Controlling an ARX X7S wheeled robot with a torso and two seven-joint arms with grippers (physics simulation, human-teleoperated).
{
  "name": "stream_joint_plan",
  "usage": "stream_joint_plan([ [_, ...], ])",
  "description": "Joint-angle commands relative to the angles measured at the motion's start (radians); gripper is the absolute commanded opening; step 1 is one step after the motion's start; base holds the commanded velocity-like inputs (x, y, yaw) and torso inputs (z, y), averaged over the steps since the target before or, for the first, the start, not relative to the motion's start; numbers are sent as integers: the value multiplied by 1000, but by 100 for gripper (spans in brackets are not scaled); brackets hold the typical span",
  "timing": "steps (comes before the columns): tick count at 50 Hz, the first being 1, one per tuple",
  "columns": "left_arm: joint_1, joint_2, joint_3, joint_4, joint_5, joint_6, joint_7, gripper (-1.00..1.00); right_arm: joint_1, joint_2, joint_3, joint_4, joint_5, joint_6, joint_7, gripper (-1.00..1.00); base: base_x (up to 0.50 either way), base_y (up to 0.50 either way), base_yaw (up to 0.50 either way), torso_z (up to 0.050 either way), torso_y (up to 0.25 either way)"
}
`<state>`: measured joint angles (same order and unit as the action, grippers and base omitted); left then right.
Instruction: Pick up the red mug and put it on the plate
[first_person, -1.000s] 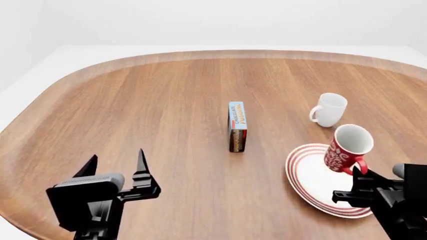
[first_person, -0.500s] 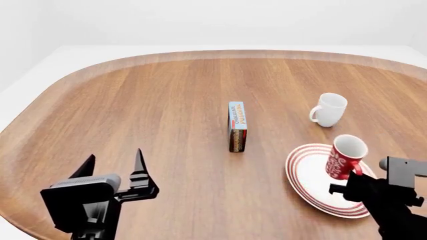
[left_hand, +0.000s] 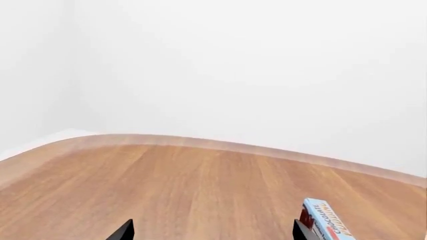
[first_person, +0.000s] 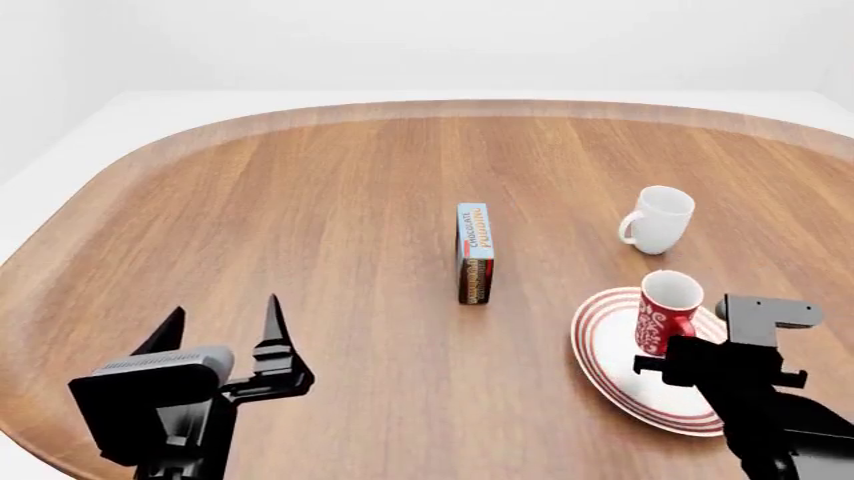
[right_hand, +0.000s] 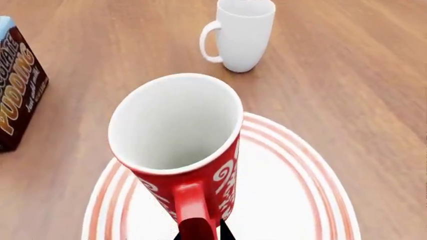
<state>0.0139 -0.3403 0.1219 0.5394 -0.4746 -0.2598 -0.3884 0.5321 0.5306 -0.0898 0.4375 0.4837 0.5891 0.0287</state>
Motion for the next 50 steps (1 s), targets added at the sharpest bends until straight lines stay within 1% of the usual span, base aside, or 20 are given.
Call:
stream_joint_plan([
  [1,3,-6,-2,10,-9,-1,-5,100,71,-15,-55,100,-61,-8,-5,-100,0,0,0,0,0],
  [31,12,-18,-5,27,-26,2,-13,100,101,-35,-84,172,-84,-35,-19,-100,0,0,0,0,0],
  [42,10,-24,-6,34,-35,-2,-16,100,134,-54,-107,280,-99,-58,-51,-100,0,0,0,0,0],
  [50,9,-25,-2,32,-36,-1,-17,100,136,-54,-104,273,-96,-56,-48,-100,0,0,0,0,1],
])
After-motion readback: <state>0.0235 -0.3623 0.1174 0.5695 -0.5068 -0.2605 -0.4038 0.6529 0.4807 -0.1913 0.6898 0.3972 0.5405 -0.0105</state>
